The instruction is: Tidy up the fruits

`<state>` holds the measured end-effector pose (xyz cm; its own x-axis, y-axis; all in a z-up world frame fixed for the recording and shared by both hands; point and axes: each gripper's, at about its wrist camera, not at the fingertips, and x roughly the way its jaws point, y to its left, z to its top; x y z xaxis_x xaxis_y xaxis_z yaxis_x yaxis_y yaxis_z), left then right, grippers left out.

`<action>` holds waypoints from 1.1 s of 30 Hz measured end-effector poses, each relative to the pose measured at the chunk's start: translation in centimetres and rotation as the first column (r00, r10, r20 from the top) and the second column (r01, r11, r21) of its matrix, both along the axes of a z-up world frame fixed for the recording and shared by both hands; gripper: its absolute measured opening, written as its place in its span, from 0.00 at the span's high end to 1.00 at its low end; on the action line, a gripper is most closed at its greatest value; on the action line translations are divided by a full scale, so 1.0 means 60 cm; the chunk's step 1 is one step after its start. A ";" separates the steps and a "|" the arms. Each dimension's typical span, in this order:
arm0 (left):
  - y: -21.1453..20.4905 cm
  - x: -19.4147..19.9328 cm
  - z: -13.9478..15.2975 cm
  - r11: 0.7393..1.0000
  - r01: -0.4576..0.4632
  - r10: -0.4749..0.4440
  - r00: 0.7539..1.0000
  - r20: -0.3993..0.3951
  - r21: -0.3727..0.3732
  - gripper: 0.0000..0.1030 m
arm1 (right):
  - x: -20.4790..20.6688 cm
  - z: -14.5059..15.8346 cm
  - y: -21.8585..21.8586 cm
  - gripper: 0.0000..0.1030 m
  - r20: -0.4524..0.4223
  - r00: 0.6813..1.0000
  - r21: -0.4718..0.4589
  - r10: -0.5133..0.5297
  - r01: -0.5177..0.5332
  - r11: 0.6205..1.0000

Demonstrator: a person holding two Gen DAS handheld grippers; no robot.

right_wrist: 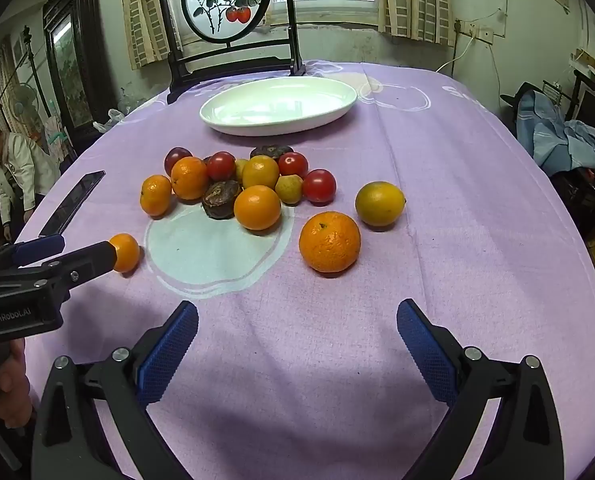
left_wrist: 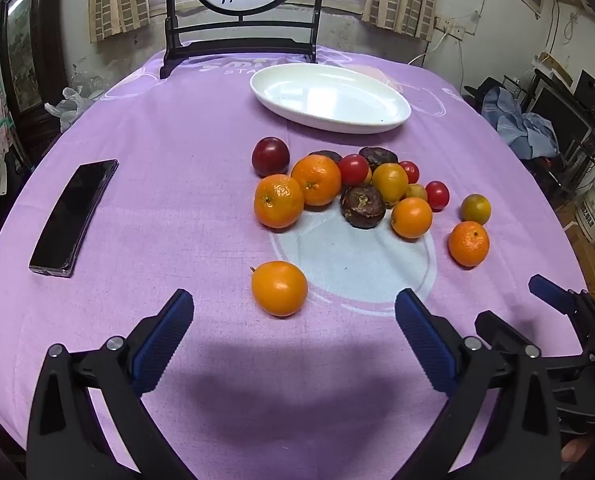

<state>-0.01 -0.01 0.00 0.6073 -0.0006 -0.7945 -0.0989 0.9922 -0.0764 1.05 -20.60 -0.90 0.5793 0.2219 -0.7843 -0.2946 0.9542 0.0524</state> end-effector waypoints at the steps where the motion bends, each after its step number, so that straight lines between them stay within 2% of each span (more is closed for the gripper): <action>1: -0.001 0.000 0.000 1.000 -0.002 0.002 1.000 -0.001 0.000 0.04 | 0.000 0.000 0.000 0.03 0.000 1.000 0.001 0.000 0.000 1.000; 33: 0.001 -0.001 -0.015 1.000 -0.001 0.001 1.000 -0.002 0.002 0.04 | 0.000 -0.011 0.000 0.03 -0.014 1.000 0.002 -0.005 0.005 1.000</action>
<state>-0.04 0.06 -0.92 0.6059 0.0017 -0.7955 -0.1002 0.9922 -0.0743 1.05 -20.59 -1.59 0.5697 0.2207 -0.7917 -0.2892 0.9555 0.0583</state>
